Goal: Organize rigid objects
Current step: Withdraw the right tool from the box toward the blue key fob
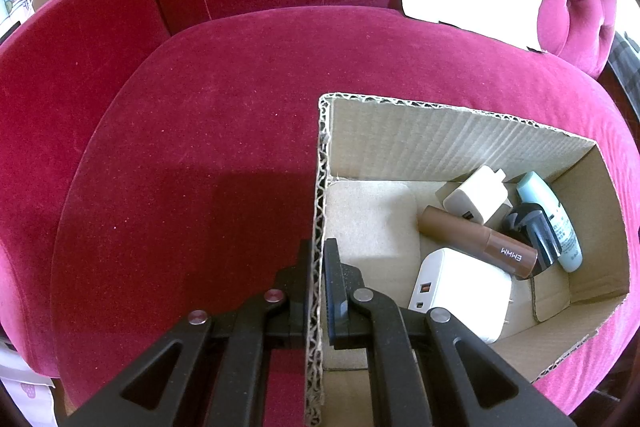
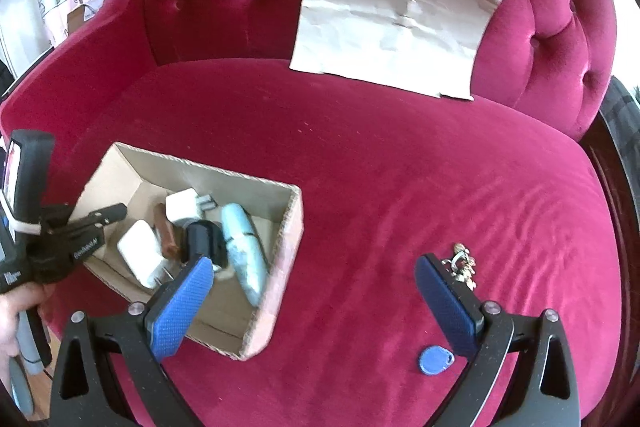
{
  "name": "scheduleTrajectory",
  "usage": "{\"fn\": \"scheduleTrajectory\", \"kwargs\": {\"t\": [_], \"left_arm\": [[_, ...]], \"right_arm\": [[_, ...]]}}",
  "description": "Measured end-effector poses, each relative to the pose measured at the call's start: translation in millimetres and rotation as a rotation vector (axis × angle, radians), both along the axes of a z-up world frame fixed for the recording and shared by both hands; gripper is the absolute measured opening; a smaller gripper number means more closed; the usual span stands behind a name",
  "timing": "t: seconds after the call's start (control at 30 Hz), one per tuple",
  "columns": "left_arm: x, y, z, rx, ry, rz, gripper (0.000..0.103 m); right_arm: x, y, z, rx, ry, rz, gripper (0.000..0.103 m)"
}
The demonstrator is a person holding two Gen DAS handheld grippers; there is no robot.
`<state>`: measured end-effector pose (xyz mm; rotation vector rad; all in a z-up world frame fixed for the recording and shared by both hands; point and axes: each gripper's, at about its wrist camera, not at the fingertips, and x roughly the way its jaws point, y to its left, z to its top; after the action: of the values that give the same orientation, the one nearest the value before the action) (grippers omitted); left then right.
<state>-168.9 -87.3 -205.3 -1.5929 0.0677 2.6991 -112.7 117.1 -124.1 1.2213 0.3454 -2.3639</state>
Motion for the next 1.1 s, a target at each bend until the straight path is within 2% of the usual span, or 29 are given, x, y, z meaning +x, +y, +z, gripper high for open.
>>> {"fn": "scheduleTrajectory", "kwargs": {"t": [0.5,1.1], "left_arm": [[1.0,8.6,0.2,-0.004,0.0,0.0,0.005],[-4.0,8.4,-1.7,-0.004,-0.001,0.0,0.005]], "right_arm": [[-3.9,54.4,-22.2,0.065,-0.018,-0.062,0.103],[-11.6,100.4,-72.3,0.083,-0.118,-0.114,0.103]]}}
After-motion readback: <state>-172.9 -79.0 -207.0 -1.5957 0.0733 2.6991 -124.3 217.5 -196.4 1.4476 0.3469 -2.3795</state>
